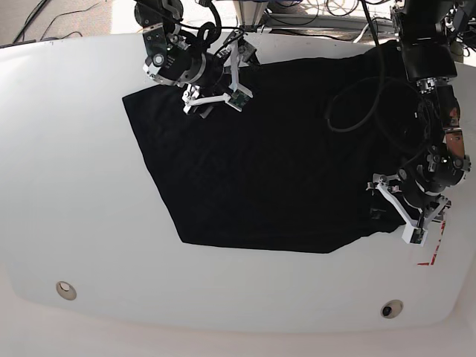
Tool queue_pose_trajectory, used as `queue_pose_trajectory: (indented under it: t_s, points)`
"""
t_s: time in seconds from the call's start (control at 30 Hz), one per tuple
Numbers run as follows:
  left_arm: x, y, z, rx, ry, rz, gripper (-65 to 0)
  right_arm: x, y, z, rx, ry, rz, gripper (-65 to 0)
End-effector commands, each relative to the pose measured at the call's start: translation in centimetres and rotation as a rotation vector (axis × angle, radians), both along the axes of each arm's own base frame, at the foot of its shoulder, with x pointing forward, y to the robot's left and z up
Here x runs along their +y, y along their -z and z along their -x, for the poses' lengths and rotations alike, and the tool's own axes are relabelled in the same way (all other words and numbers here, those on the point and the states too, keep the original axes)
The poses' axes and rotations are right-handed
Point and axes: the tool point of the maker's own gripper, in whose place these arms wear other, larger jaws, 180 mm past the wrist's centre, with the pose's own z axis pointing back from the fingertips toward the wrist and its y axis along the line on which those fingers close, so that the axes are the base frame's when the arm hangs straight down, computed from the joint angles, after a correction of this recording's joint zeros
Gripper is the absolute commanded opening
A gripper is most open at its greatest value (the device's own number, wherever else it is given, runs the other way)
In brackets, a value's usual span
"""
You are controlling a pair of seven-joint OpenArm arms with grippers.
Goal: Layout the t-shirt on the table in an organized manner, then fold the t-shirt properly
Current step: 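Smooth the t-shirt edges with both open grippers, pressing the fabric flat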
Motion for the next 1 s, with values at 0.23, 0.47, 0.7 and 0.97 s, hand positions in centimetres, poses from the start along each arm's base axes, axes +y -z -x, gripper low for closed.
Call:
queue_pose_trajectory:
  t_s: [0.23, 0.47, 0.7, 0.97]
  points:
    - [1.8, -2.5, -0.9, -0.081, -0.045, 0.002, -15.7, 1.1, -0.9, 0.7, -0.071, -0.125, -0.048, -10.3]
    - [1.8, -2.5, -0.9, -0.081, -0.046, 0.004, -15.7, 0.9, -0.3, 0.6, -0.071, -0.120, -0.069, -10.5]
    - [1.8, -1.9, -0.5, -0.066, -0.046, 0.006, -15.7, 0.1, 0.3, 0.4, -0.065, -0.129, -0.043, -10.5]
    - [1.8, -1.8, -0.5, -0.064, -0.046, 0.006, -15.7, -0.2, 1.1, 0.0, -0.054, -0.125, -0.032, -10.9]
